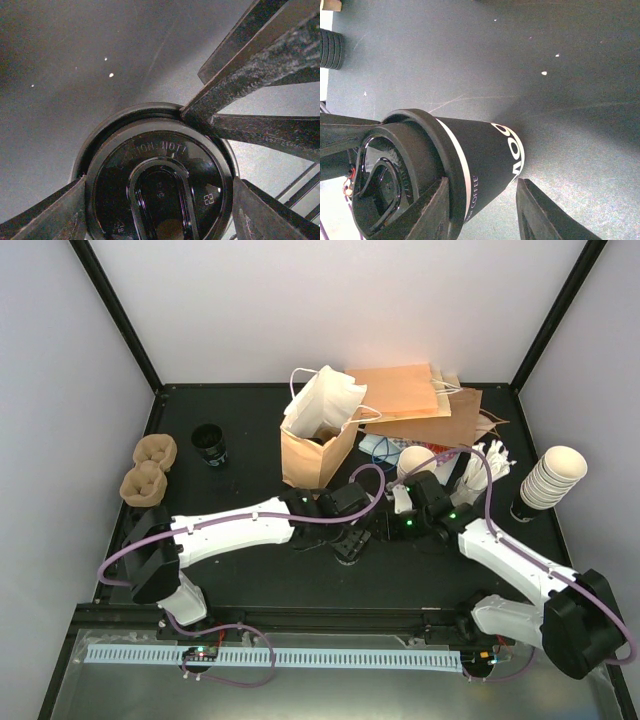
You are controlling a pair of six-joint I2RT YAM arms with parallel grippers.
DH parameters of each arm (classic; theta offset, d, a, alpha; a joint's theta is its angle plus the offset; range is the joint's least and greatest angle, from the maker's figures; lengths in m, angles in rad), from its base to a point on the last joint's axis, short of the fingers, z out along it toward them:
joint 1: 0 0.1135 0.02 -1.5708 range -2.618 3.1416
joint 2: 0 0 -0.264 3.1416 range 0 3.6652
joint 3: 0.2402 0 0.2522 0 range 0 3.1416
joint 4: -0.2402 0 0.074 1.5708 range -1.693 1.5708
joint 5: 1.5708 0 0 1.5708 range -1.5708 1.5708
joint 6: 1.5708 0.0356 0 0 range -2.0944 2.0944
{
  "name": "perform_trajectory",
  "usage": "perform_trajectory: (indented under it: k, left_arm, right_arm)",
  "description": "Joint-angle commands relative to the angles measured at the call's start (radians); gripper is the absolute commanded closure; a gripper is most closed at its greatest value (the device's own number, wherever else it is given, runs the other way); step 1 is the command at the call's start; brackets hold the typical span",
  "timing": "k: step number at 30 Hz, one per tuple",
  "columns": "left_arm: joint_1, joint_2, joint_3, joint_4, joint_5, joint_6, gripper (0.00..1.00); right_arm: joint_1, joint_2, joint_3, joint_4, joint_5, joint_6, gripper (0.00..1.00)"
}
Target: Pack the takeout coffee
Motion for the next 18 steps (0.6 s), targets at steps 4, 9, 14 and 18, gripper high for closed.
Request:
perform_trajectory:
  k: [4, 9, 14, 18]
  left_arm:
    - [-0.019, 0.017, -0.024, 0.008, 0.059, 0.008, 0.34]
    - [-0.02, 0.013, -0.015, 0.004, 0.047, 0.003, 0.3]
    - [-0.021, 0.015, 0.032, -0.025, 0.039, 0.009, 0.08]
    - [-0.019, 0.009, 0.095, -0.069, 0.043, 0.007, 0.02]
  right_arm:
    - [-0.004, -0.082, 0.052, -0.038, 0.103, -0.045, 0.59]
    - [-0.006, -0.195, 0.087, -0.141, 0.209, -0.107, 0.37]
    - [-0.005, -0.239, 0.11, -0.22, 0.272, -0.131, 0.29]
    - [-0.006, -0.257, 0.125, -0.239, 0.258, -0.134, 0.19]
